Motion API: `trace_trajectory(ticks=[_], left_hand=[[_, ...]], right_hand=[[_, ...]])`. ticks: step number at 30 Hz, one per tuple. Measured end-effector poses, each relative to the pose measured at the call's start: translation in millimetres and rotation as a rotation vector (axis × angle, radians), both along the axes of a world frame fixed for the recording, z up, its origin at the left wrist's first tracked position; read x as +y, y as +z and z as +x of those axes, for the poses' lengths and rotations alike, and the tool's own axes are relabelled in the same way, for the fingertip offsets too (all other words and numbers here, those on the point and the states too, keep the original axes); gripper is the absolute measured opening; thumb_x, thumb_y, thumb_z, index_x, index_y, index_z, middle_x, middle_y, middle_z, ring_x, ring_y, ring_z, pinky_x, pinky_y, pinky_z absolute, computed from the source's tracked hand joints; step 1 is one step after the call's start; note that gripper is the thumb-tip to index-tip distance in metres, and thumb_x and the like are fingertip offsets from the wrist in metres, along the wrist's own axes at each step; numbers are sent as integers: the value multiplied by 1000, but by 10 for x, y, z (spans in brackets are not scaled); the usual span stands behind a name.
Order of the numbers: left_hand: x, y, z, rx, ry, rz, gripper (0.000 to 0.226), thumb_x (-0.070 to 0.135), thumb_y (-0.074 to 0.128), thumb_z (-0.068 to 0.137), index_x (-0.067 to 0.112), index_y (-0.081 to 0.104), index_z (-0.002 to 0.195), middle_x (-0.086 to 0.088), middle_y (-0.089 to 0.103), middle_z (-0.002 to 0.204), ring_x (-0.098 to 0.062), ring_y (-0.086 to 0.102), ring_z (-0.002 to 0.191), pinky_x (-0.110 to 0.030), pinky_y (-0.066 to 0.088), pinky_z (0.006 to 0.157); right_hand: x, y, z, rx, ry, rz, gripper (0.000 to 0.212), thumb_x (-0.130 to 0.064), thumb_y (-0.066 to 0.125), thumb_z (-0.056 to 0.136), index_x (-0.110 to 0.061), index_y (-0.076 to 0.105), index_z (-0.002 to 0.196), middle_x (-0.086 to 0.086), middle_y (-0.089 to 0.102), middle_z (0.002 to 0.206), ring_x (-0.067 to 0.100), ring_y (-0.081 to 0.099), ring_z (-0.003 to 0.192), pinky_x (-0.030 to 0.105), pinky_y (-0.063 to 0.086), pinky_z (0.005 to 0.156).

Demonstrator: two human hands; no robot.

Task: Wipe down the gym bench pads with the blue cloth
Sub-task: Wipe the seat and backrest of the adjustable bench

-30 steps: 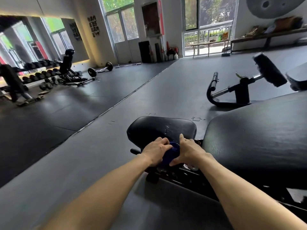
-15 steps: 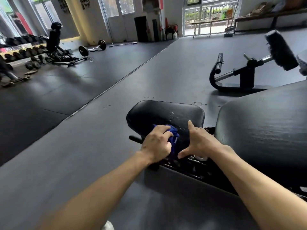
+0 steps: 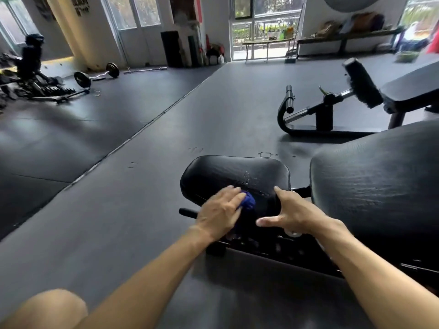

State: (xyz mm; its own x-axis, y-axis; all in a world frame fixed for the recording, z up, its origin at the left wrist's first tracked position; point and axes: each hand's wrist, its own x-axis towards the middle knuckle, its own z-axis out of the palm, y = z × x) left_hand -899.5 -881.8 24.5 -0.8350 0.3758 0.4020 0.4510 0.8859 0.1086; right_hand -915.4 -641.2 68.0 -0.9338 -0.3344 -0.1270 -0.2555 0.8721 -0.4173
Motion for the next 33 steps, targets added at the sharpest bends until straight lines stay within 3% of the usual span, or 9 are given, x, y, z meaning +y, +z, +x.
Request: trace_trajectory(ticks=[4,11,14,16,19,23,28,31,33], left_hand=[[-509,182,-166,-151,232,-129,50,36,41,107,20,43,154,-9,39,161,-28,30,152,-39,19,126],[-42,201,-48,-242,136,-142,55,38,33,109,17,27,160,-5,24,168,-23,14,156,-36,10,128],[252,172,104,-234,50,-147,56,38,31,110,17,25,161,-5,20,169,-21,9,157,-33,3,128],[320,136,184,-193,21,-157,55,38,32,110,17,27,161,-5,21,168,-21,10,156,-31,1,127],[202,97,203,-167,27,-120,53,42,39,106,23,40,156,-5,30,156,-26,23,143,-34,21,124],[-238,70,-13,-55,40,-118,45,30,54,98,20,62,141,-7,54,136,-29,51,124,-39,45,111],[-870,210,-459,-121,350,53,45,14,54,100,26,59,143,1,47,152,-26,46,138,-39,42,111],[-603,160,-411,-126,341,142,44,14,57,97,16,62,140,-5,47,154,-25,40,145,-35,33,118],[-278,99,-231,-112,249,166,42,27,58,96,13,65,136,-9,54,149,-27,44,143,-36,32,120]], right_hand=[[-124,-31,136,-29,-44,156,136,-99,44,62,-15,3,161,-3,-3,169,13,-5,155,45,17,125],[-167,-4,134,-67,-50,189,135,-96,47,65,-13,-2,161,-1,-8,169,15,-10,154,43,7,126],[-174,-36,85,-46,-15,248,134,-97,42,67,-7,3,160,6,-2,169,20,-5,155,40,8,126],[-161,-36,9,27,34,293,130,-100,38,64,-4,26,152,10,21,162,26,14,152,39,21,123],[-144,-29,-98,120,89,313,117,-105,36,54,-11,48,123,4,42,137,22,33,136,39,38,113],[-126,-80,-148,156,119,268,127,-109,37,47,-10,47,126,4,37,146,20,30,139,39,38,114],[-119,-9,-180,128,132,307,126,-107,39,51,-10,45,132,2,36,146,19,32,137,36,43,106],[-139,21,-185,125,121,332,127,-108,37,47,-13,46,130,-2,40,136,17,36,129,36,47,102],[-177,45,-175,109,108,335,126,-108,40,45,-14,46,130,-4,40,132,17,36,127,37,47,102]])
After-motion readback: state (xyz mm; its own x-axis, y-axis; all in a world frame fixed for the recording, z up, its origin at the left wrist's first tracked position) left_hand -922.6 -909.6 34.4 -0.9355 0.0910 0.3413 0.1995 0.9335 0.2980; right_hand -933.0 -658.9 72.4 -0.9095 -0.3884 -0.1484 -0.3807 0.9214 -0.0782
